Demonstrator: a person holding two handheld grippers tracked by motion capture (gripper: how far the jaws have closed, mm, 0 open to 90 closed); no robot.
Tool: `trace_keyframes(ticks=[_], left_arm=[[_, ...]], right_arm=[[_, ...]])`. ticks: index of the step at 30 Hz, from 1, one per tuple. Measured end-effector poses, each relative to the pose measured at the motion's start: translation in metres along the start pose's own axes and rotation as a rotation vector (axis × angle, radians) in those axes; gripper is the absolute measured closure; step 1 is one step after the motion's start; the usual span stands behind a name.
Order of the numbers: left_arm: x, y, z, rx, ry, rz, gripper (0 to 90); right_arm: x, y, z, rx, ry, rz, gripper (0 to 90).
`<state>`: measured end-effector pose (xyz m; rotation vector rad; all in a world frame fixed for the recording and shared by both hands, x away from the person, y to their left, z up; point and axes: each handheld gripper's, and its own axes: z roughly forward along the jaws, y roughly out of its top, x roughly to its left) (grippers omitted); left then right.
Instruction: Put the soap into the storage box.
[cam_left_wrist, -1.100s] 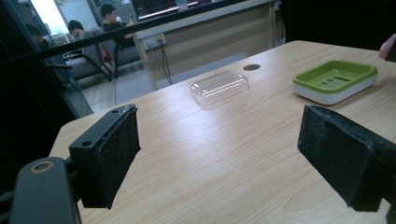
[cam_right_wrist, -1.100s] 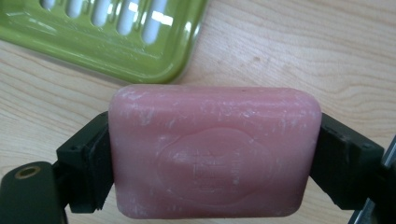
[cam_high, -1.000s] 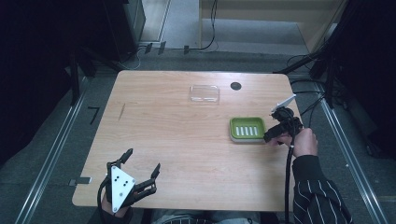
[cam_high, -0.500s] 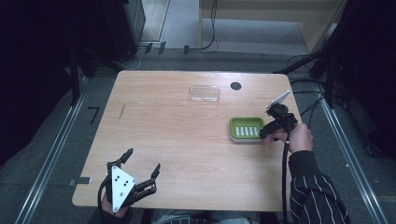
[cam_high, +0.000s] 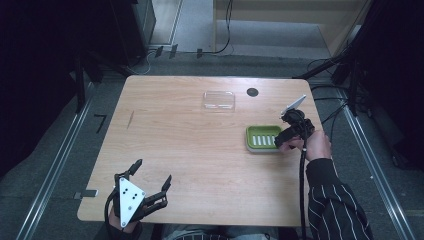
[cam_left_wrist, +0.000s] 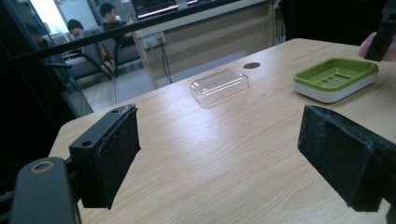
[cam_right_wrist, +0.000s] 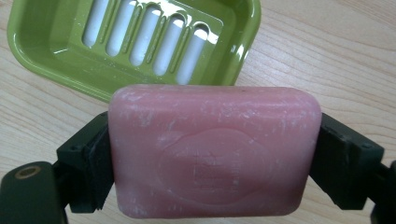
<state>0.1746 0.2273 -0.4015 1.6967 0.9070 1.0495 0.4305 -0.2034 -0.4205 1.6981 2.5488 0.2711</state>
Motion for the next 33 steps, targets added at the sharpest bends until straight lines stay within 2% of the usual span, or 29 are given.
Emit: trace_keyframes(ticks=[13,23,33], left_arm=[[0.0,0.0,0.0,-0.002,0.002,-0.004,13.0],[0.0,0.0,0.0,0.0,-0.002,0.0,13.1],[0.0,0.0,0.0,0.0,0.002,-0.002,13.1]], right_arm=[[0.005,0.009,0.001,0.006,-0.006,-0.022,13.4],[0.006,0.012,0.001,0.004,-0.002,-0.009,13.4],[0.012,0.02,0.002,0.001,0.0,-0.015,13.4]])
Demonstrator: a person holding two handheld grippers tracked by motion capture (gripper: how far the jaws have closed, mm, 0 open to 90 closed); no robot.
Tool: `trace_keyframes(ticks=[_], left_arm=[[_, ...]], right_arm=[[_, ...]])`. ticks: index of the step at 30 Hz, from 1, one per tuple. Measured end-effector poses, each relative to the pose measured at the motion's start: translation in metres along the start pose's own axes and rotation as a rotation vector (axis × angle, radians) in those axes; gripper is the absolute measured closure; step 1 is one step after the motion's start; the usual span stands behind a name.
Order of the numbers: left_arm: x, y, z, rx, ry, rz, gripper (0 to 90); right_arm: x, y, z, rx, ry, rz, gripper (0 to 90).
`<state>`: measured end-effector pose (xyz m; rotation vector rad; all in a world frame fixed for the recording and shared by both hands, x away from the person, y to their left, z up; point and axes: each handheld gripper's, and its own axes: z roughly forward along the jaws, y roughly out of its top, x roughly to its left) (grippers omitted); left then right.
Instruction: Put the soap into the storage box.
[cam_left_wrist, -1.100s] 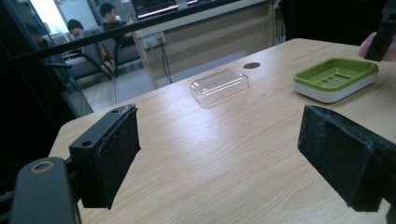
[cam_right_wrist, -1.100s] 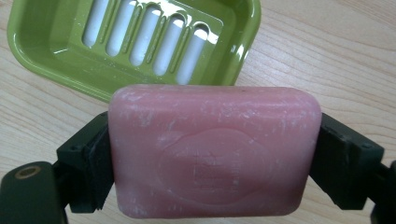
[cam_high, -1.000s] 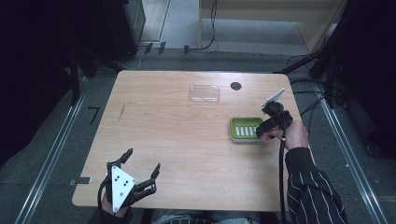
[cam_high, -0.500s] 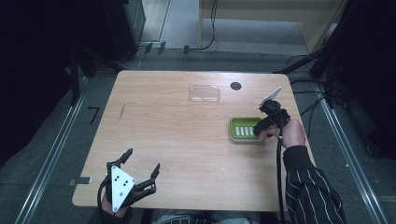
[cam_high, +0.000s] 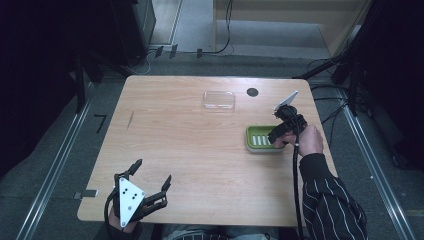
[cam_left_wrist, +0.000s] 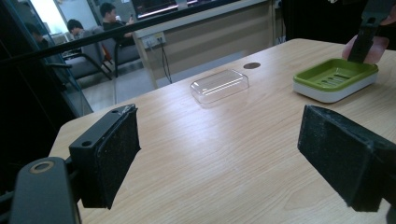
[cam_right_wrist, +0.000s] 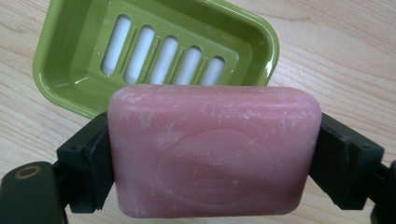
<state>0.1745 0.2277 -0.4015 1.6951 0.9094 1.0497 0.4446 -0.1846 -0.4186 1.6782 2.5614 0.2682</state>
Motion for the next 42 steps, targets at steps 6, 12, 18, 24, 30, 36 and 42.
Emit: trace_keyframes(ticks=[6,12,18,24,30,36,42], left_arm=[[0.0,0.0,0.0,-0.001,-0.001,0.0,13.1],[0.0,0.0,0.0,0.0,-0.002,0.001,13.1],[0.0,0.0,0.0,0.0,-0.004,0.004,13.1],[0.0,0.0,0.0,0.001,-0.003,0.004,13.1],[0.0,0.0,0.0,0.0,-0.004,0.004,13.1],[0.0,0.0,0.0,0.0,-0.003,0.005,13.1],[0.0,0.0,0.0,-0.004,-0.002,0.002,13.1]], right_arm=[[0.003,0.006,0.002,0.0,0.005,0.0,13.4],[0.007,0.01,0.005,0.001,0.008,0.0,13.4],[0.01,0.015,0.008,0.002,0.011,0.002,13.4],[0.011,0.016,0.01,0.001,0.013,0.005,13.4],[0.01,0.016,0.009,0.002,0.016,0.017,13.4],[0.011,0.017,0.009,-0.005,0.019,0.016,13.4],[0.015,0.021,0.012,-0.006,0.024,0.015,13.4]])
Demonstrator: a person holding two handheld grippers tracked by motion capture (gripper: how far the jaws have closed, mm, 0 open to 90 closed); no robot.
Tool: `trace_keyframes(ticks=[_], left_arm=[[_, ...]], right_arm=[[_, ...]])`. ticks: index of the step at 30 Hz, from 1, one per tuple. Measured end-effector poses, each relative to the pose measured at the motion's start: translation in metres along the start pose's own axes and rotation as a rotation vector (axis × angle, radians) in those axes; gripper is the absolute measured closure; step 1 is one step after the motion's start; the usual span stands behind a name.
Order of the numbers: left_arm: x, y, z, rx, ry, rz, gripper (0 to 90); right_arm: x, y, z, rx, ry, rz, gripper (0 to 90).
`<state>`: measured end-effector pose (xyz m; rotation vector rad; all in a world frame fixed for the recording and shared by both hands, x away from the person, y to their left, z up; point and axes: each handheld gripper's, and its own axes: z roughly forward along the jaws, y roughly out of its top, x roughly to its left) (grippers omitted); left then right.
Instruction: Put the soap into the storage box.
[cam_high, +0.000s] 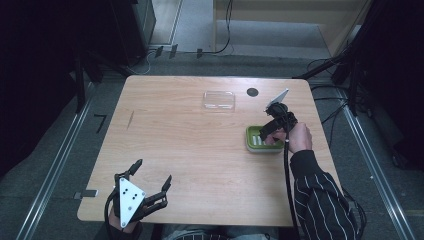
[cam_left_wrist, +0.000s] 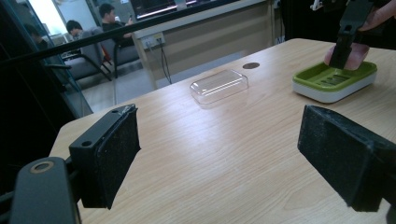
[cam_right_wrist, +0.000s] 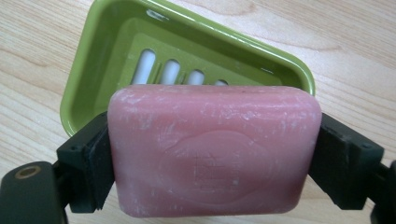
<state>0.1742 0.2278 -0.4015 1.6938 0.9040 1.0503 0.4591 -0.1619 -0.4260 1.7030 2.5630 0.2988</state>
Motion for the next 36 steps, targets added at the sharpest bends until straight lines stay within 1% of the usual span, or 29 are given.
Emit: trace_keyframes(ticks=[2,5,8,11,12,13,18,20,21,24,32,36], left_arm=[[0.0,0.0,0.0,0.001,0.0,-0.001,13.1],[0.0,0.0,0.0,0.001,0.0,0.0,13.1],[0.0,0.0,0.0,0.0,-0.001,0.001,13.1],[0.0,0.0,0.0,0.0,-0.002,0.004,13.1],[0.0,0.0,0.0,0.0,-0.002,0.005,13.0],[0.0,0.0,0.0,0.0,-0.003,0.005,13.1],[0.0,0.0,0.0,0.0,-0.001,0.001,13.1],[0.0,0.0,0.0,-0.001,0.0,0.001,13.1],[0.0,0.0,0.0,0.0,0.0,0.001,13.1],[0.0,0.0,0.0,0.0,-0.001,0.001,13.1],[0.0,0.0,0.0,0.0,-0.001,0.001,13.1],[0.0,0.0,0.0,0.0,-0.002,0.001,13.0]], right_arm=[[0.001,0.0,0.001,0.004,0.004,0.001,13.4],[0.002,0.001,0.002,-0.004,0.011,0.005,13.4],[0.002,0.001,0.003,-0.009,0.015,0.023,13.4],[0.003,0.002,0.005,-0.007,0.004,0.034,13.4],[0.003,0.003,0.006,-0.013,0.004,0.034,13.4],[0.004,0.003,0.006,-0.006,0.0,0.031,13.4],[0.005,0.004,0.009,-0.02,0.014,0.041,13.4],[0.006,0.005,0.011,-0.015,0.028,0.051,13.4],[0.006,0.005,0.012,-0.014,0.026,0.046,13.4],[0.006,0.005,0.014,-0.012,0.03,0.051,13.4],[0.006,0.005,0.018,-0.02,0.009,0.076,13.4],[0.006,0.005,0.019,-0.029,0.009,0.088,13.4]])
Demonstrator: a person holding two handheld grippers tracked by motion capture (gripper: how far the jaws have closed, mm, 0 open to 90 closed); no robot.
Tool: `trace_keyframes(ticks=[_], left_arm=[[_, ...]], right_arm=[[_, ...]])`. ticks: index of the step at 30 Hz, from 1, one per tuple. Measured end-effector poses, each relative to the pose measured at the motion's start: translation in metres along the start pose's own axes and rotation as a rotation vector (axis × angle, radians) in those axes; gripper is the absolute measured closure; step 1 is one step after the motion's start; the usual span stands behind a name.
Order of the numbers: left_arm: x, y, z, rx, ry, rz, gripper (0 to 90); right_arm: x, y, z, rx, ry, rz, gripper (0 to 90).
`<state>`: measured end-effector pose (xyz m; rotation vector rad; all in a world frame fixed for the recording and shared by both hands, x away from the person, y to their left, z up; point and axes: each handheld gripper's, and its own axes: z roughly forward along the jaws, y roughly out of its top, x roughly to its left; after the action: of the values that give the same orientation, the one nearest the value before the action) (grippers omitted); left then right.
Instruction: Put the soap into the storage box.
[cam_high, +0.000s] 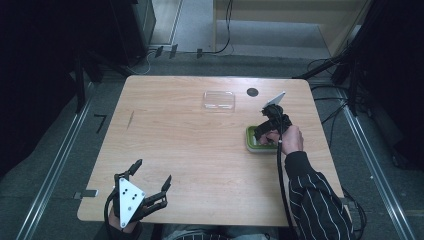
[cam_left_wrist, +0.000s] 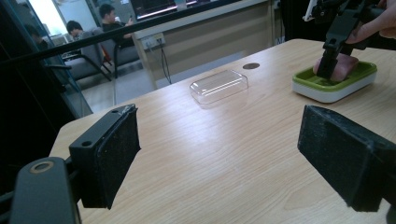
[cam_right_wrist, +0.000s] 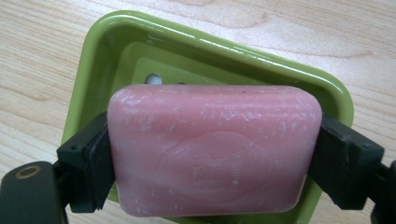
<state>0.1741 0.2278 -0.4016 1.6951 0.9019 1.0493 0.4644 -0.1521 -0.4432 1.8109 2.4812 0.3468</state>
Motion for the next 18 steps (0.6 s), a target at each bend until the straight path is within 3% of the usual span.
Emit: trace_keyframes(ticks=[18], left_arm=[[-0.0001,0.0,0.0001,0.001,0.0,0.0,13.1]], right_arm=[[0.0008,-0.0003,0.0081,-0.019,-0.011,0.047,13.4]])
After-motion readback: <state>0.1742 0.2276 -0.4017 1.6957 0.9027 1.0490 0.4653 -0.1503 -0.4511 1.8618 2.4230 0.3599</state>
